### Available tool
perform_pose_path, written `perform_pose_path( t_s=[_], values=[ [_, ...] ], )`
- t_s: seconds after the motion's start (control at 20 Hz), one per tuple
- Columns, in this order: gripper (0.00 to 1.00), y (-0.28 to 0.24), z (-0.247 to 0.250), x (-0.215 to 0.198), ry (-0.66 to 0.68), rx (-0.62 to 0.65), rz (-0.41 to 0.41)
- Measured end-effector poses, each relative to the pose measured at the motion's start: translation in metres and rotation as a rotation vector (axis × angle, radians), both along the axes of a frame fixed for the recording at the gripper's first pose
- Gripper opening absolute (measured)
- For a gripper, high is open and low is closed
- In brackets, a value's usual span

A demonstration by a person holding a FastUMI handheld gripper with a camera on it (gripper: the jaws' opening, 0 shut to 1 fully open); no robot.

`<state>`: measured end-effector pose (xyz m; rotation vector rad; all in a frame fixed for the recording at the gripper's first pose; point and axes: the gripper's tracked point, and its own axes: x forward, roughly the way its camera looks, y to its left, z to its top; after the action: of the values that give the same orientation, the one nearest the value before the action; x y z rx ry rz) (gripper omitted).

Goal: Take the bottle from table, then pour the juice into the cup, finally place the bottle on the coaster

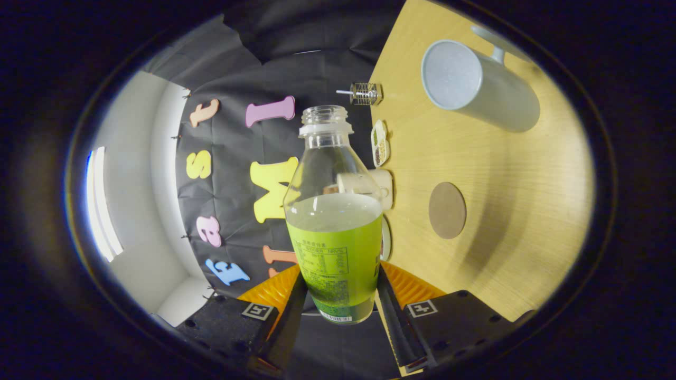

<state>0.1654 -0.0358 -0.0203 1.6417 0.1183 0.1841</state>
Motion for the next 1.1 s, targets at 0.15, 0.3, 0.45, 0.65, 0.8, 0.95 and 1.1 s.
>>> perform_pose_path(
  t_s=[0.15,0.3,0.45,0.65,0.8,0.95,1.1],
  values=[
    [0.76,-0.004,0.003,0.002,-0.009,0.033,-0.002],
    [0.76,-0.005,0.007,0.000,-0.018,0.073,-0.004],
    [0.76,-0.007,0.014,0.001,-0.035,0.129,-0.001],
    [0.77,-0.012,0.018,0.008,-0.049,0.180,-0.011],
    [0.77,-0.014,0.021,0.008,-0.059,0.204,-0.015],
    [0.77,-0.018,0.021,0.012,-0.069,0.232,-0.019],
    [0.76,-0.020,0.023,0.014,-0.077,0.249,-0.019]
  ],
)
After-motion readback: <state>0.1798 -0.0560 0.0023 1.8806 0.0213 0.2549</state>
